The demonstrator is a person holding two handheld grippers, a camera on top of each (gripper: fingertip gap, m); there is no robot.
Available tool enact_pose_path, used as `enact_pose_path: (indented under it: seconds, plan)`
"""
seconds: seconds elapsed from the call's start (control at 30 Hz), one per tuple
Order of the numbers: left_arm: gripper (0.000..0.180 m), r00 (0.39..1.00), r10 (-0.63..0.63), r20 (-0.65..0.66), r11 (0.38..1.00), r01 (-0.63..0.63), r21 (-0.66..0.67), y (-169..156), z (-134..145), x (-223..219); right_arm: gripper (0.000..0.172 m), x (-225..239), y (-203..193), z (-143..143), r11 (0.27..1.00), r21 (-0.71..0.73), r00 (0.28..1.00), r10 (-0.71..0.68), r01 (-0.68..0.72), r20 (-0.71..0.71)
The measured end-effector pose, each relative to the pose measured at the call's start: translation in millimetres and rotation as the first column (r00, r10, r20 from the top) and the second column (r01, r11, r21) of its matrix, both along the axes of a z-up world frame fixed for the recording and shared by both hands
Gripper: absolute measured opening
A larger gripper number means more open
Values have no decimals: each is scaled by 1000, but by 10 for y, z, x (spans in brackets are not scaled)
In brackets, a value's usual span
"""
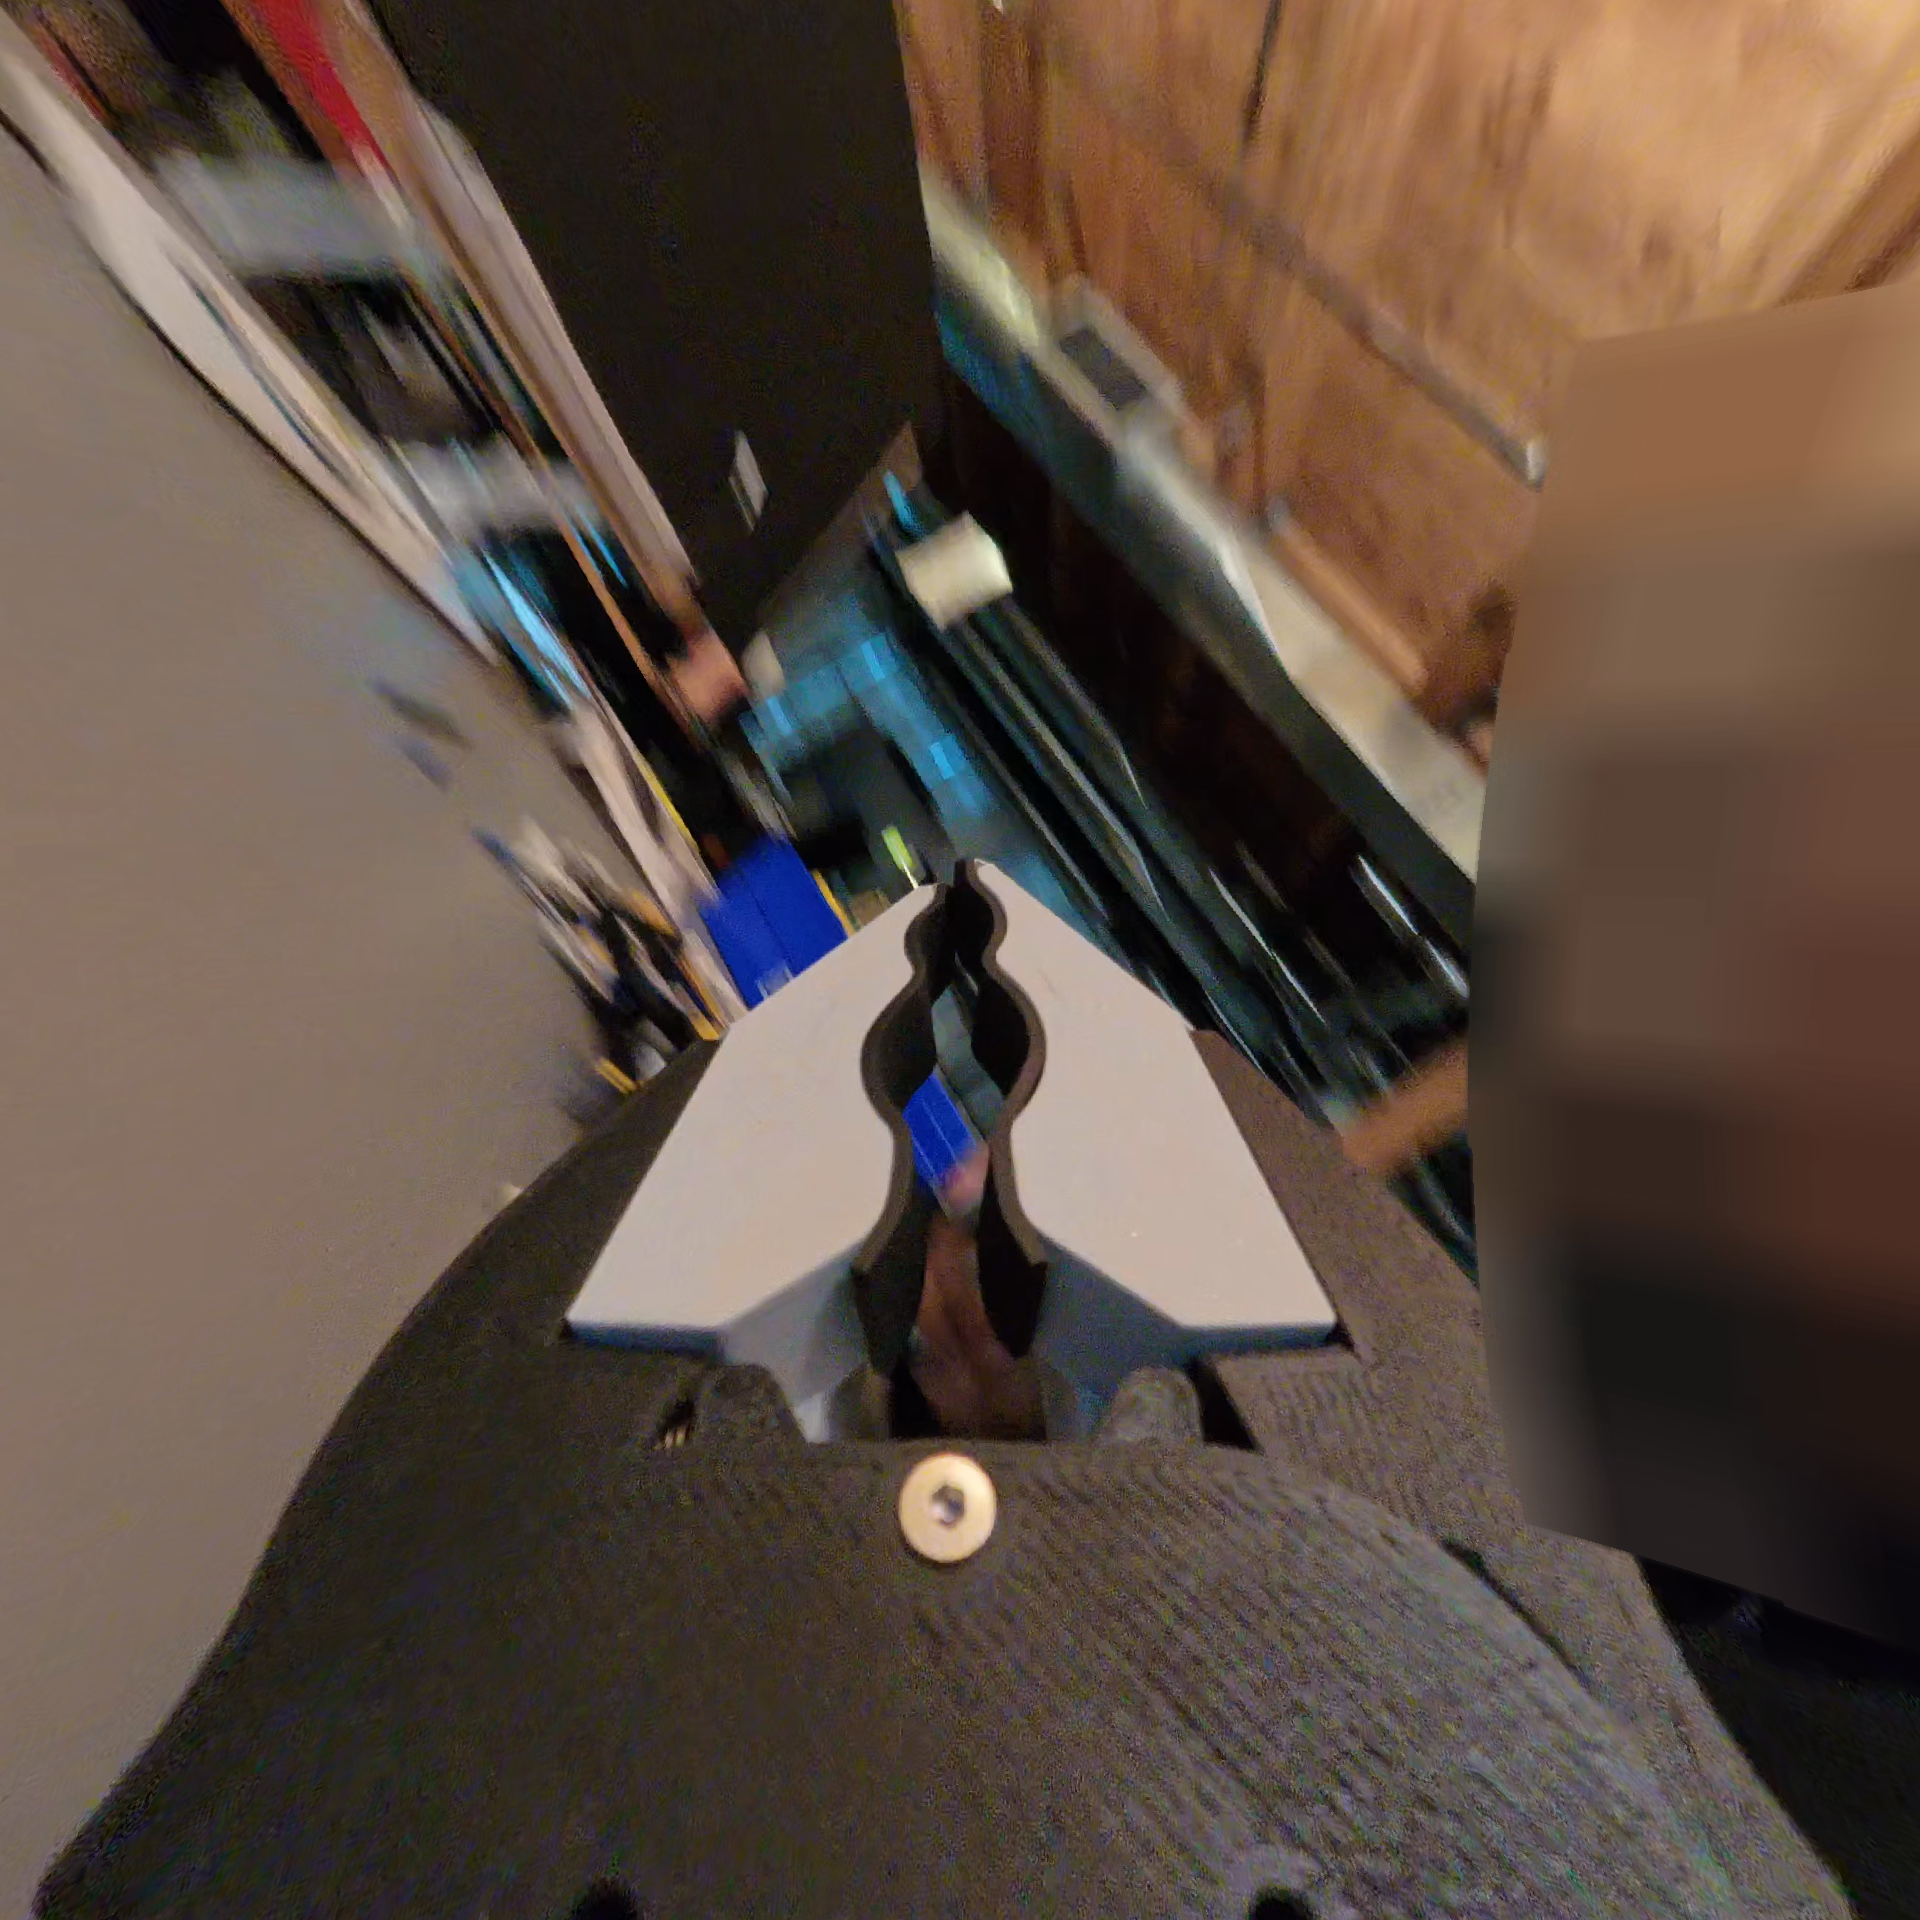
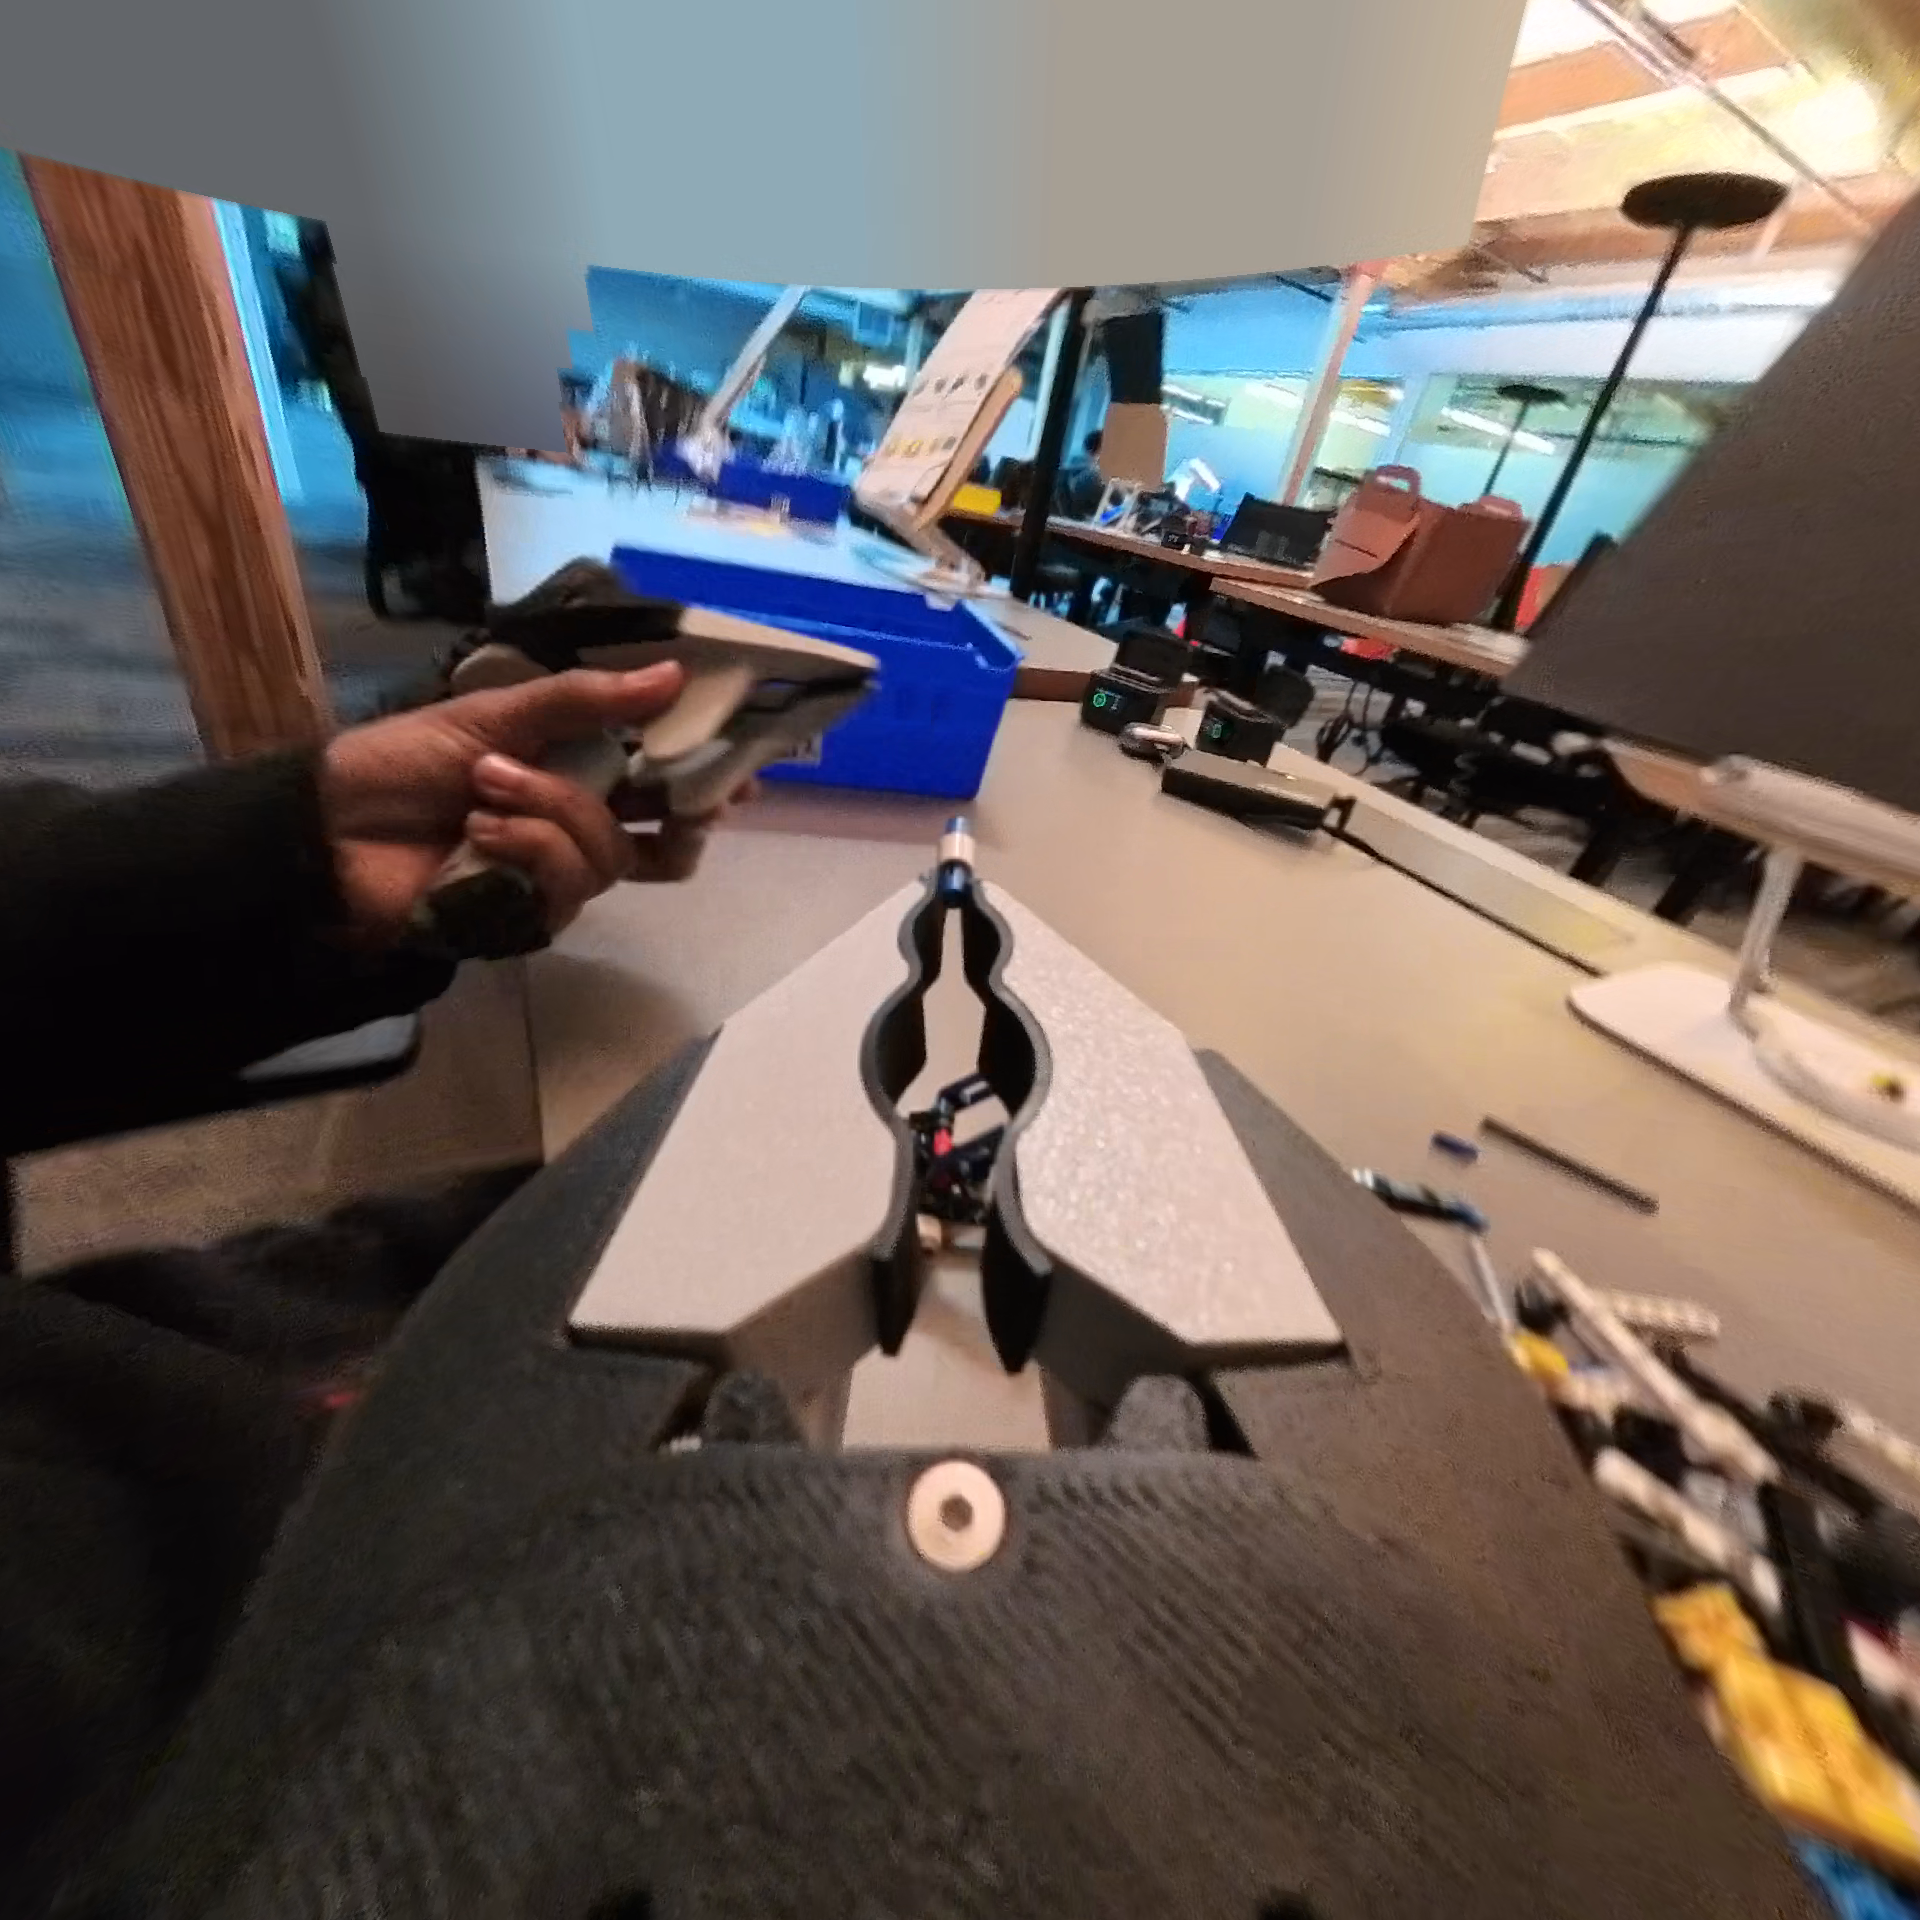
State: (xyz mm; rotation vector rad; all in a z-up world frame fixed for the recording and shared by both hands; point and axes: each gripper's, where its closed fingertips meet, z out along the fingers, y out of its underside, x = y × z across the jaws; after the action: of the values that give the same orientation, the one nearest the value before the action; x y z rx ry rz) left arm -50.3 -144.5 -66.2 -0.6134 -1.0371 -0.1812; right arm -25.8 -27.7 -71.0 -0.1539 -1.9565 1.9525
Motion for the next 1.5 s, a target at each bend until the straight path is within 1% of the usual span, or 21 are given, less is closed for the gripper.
enact_pose_path:
  seconds: [0.03,0.07,0.1,0.17,0.23,0.3,0.33,0.4,0.47,0.57,0.73,0.87,0.97,1.07,1.2,1.3,1.43,1.5]
  plan:
    - [0,993,120,-11,992,-120,-28,-353,4,0,1,-59,146,24,999,-48,998,-9,12,56]
    - [0,984,175,-42,979,-178,-100,-511,28,38,1,-110,262,25,996,-86,995,-16,25,100]
    - [0,983,156,-93,969,-171,-177,-464,91,97,1,-142,334,6,993,-111,991,-17,32,131]
    - [0,988,60,-143,950,-100,-296,-85,164,153,1,-147,367,-25,990,-137,989,-13,34,150]
    - [0,984,-92,-154,935,32,-353,425,174,210,1,-77,319,-1,989,-147,992,6,13,128]
    - [0,965,-224,-137,927,167,-336,848,159,287,1,-2,268,37,989,-148,995,18,-2,103]
    - [1,954,-268,-133,926,217,-309,1003,154,320,1,34,248,53,988,-151,995,23,-9,93]
    - [4,943,-315,-107,926,281,-250,1205,112,346,2,93,222,72,987,-159,997,25,-13,77]
    - [6,937,-339,-85,928,318,-192,1309,76,358,1,126,207,68,988,-156,998,15,-6,60]
    - [6,937,-342,-76,933,329,-146,1363,63,362,2,125,197,30,992,-126,999,-26,29,28]
    - [8,946,-317,-68,937,301,-178,1375,35,347,1,98,186,25,990,-99,994,-103,101,-21]
    - [18,943,-333,-24,930,324,-176,1477,-57,351,1,75,111,-25,979,-80,979,-192,186,-67]
    - [9,956,-294,-5,946,291,-144,1405,-102,306,1,72,62,-78,970,-55,961,-241,235,-137]
    - [8,959,-282,4,951,280,-132,1369,-122,295,1,67,36,-93,965,-31,946,-263,262,-192]
    - [9,958,-288,5,953,287,-93,1369,-114,297,1,52,49,-76,955,-44,933,-295,293,-208]
    - [10,964,-267,7,961,267,-72,1360,-120,291,1,25,70,-71,931,-33,887,-356,363,-293]
    - [9,969,-248,11,968,249,-24,1327,-119,276,2,66,28,-93,913,3,826,-367,407,-428]
    - [6,970,-244,9,970,244,-13,1310,-115,274,2,78,10,-108,907,10,807,-369,421,-460]
